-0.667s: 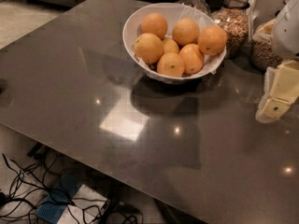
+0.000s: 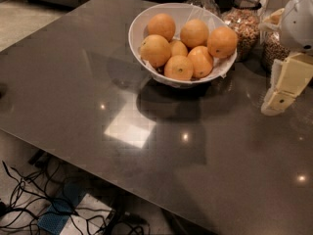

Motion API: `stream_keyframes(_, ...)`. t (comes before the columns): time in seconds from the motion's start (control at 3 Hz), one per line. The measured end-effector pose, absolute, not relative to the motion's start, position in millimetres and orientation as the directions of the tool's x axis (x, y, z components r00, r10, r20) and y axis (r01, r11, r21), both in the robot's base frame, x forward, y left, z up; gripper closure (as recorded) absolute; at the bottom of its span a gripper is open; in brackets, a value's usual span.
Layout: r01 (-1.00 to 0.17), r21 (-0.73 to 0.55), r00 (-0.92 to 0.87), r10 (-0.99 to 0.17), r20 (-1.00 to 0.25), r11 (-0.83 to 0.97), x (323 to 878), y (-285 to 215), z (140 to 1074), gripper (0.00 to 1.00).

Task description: Pick orange from white bowl

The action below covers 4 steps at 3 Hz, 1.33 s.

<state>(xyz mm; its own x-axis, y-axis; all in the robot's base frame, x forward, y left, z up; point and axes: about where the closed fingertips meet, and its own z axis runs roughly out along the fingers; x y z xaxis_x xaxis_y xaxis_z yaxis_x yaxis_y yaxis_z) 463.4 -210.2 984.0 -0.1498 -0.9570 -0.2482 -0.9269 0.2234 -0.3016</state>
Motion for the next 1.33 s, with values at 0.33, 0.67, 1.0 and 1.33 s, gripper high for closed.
stream_keyframes(0.33,-0.914,-0.360,-0.079,-0.954,-0.288,0.184,499.2,-209.7,988.3,0.00)
stream_keyframes(0.67,-0.896,-0.411,-0.024,-0.943,-0.331,0.167,533.1,-208.7,994.0,0.00)
stream_keyframes(1.0,-0.877,-0.450,0.001,-0.936,-0.351,0.168,559.2,-211.3,997.3,0.00)
stream_keyframes(1.33,-0.858,-0.484,0.008,-0.936,-0.352,0.175,571.4,-215.1,1000.2,0.00)
